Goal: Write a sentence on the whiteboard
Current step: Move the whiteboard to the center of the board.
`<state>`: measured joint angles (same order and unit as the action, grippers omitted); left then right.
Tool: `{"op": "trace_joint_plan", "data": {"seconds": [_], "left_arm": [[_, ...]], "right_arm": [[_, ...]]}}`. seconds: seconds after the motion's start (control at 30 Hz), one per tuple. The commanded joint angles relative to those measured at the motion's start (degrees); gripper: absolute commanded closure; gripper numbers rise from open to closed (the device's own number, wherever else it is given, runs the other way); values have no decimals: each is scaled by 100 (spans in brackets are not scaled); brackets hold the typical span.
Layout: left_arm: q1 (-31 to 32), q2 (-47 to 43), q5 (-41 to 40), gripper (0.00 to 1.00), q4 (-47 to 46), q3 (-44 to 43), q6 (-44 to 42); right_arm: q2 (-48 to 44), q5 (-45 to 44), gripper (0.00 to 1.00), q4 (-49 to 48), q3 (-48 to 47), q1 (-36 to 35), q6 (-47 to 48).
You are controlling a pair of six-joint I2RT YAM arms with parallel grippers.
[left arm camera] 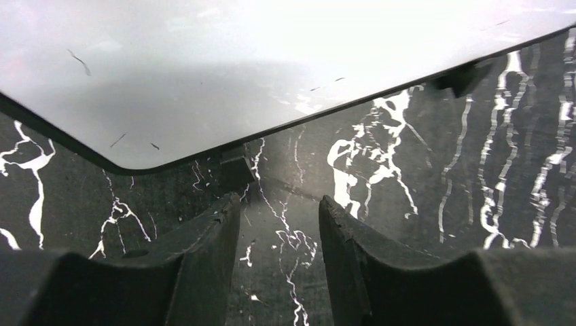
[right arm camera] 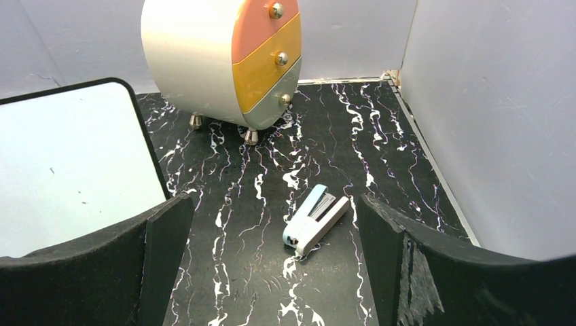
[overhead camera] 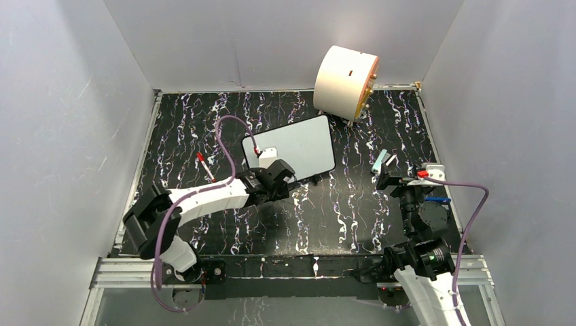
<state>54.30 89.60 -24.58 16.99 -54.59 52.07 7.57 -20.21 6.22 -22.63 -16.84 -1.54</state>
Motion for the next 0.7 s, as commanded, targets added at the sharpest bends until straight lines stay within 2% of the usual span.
{"op": "trace_joint_plan", "data": {"seconds": [0.0, 0.23, 0.37, 0.67], "left_arm": [[45, -595, -152, 54, 294, -161, -206], [16, -1192, -731, 46, 775, -354, -691], [-149, -1506, -1062, 36, 1042, -627, -1211], [-1546, -2288, -873, 25, 1100, -1076, -2288]], "right_arm": [[64, -27, 1, -265, -6, 25, -13], [129, -48, 1, -262, -4, 27, 5], [177, -39, 1, -261, -12, 27, 5], [239, -73, 1, -227, -22, 27, 22]]}}
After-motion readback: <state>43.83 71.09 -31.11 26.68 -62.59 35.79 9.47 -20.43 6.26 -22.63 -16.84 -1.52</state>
